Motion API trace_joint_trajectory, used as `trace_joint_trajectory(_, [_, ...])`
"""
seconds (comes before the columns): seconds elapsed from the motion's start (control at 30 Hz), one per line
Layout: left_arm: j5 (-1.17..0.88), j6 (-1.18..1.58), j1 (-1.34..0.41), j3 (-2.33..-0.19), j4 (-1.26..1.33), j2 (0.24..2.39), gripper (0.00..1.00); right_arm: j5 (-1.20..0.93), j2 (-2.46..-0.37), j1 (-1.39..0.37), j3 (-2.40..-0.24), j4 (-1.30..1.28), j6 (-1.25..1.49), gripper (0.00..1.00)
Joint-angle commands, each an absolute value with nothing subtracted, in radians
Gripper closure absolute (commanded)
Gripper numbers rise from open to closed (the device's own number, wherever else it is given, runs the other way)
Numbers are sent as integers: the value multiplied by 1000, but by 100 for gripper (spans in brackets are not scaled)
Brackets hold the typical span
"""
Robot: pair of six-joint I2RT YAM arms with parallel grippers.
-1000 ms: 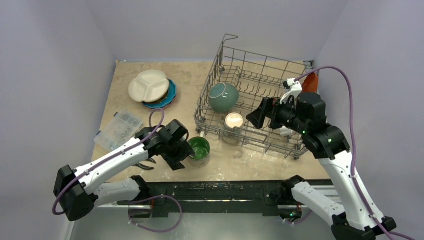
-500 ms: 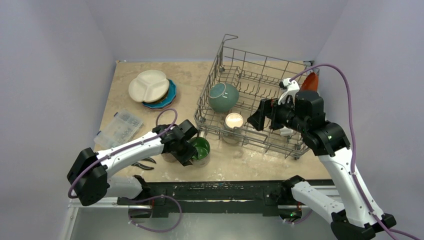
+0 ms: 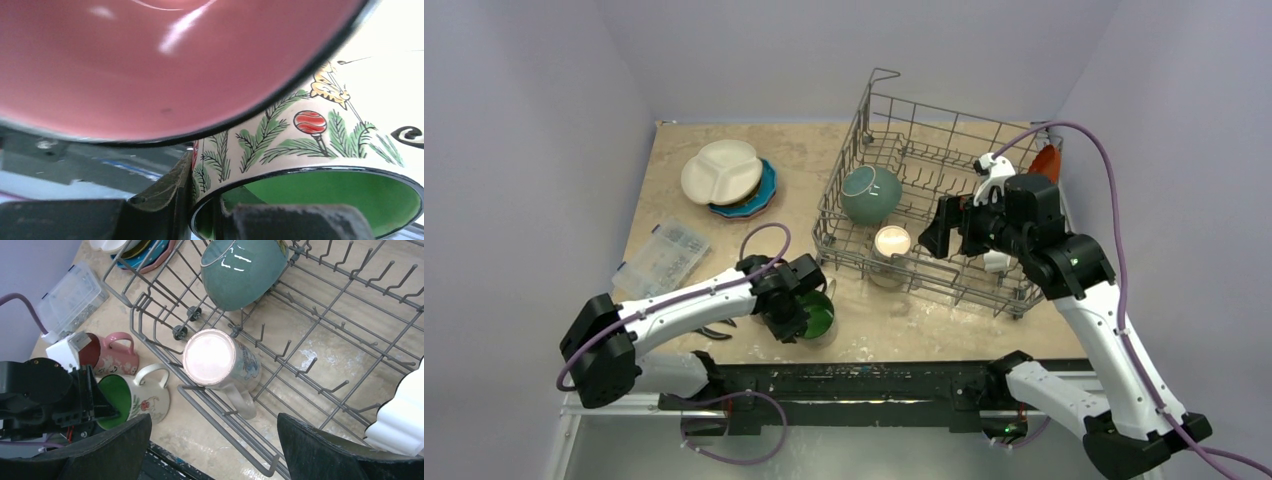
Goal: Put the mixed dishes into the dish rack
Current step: Pick up the cup at the center of the board.
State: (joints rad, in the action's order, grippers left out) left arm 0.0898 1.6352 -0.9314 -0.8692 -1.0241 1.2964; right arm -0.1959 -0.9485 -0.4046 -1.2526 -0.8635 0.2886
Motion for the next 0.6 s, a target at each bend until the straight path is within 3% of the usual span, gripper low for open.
trace_joint_trajectory(0.0, [141, 1550, -939, -921, -1156, 1204, 100, -172, -950, -403, -1249, -862, 274, 2])
trace_joint_trajectory(0.27, [168, 1315, -939, -1007, -1109, 1110, 100, -229, -1009, -403, -1232, -862, 306, 2])
trace_joint_trajectory(0.43, [234, 1008, -940, -1159, -956, 1021, 100, -305, -1054, -404, -1264, -878, 322, 2])
trace_joint_trajectory(0.57, [172, 722, -939, -1301, -800, 981, 100, -348, -1060, -403, -1312, -878, 361, 2])
